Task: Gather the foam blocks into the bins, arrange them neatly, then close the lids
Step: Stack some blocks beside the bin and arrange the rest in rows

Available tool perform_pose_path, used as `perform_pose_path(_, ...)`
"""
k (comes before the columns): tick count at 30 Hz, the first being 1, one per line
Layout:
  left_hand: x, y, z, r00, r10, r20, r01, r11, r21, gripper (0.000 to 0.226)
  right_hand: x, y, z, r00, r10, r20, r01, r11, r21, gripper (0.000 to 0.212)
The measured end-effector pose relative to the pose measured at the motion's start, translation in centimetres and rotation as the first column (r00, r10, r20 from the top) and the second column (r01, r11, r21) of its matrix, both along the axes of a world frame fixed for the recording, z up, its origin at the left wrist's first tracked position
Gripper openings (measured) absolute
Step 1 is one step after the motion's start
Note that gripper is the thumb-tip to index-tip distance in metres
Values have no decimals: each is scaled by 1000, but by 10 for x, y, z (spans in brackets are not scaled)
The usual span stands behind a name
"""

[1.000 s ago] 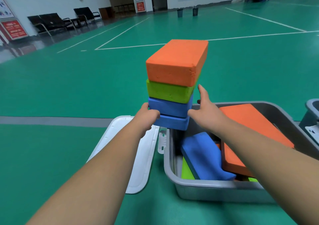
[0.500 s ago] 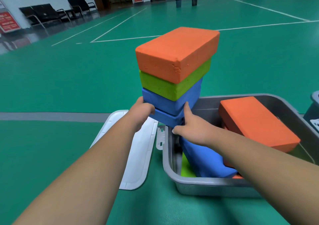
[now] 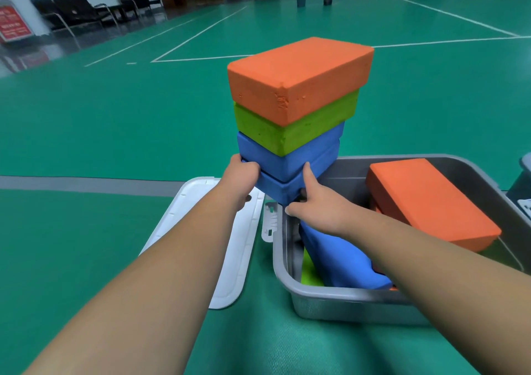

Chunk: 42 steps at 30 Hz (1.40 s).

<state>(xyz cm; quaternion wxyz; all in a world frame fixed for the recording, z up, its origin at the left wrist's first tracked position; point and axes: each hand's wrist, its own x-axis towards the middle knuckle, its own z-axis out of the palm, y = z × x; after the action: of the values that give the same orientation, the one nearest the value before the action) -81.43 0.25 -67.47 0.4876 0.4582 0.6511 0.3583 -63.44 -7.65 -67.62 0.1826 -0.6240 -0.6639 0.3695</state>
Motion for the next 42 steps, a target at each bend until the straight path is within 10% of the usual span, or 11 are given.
perform_pose_path(10, 5, -21, -1, 953, -112, -280, 42, 969, -245, 19, 23, -5, -3, 990, 57, 131, -58, 998, 6, 95)
perform_pose_path(17, 52, -52, 7, 469, -672, -573, 432, 740, -515, 26, 95, -11, -34, 831, 167, 531, -111, 984, -137, 39)
perform_pose_path(22, 98, -67, -27, 678, -660, -323, 465, 726, -507, 33, 109, -25, -40, 684, 288, 670, -185, 957, -223, 39)
perform_pose_path(28, 113, -73, -58, 239, -666, -707, 489, 711, -505, 33, 119, -37, -42, 461, 393, 796, -273, 916, -294, 40)
perform_pose_path(33, 117, -63, -89, 714, -588, -380, 351, 770, -532, 69, 146, -43, -34, 363, 321, 875, -255, 937, -238, 37)
perform_pose_path(42, 148, -49, -104, 975, -190, 117, 222, 865, -451, 41, 156, -51, -32, 377, 294, 878, -221, 949, -223, 31)
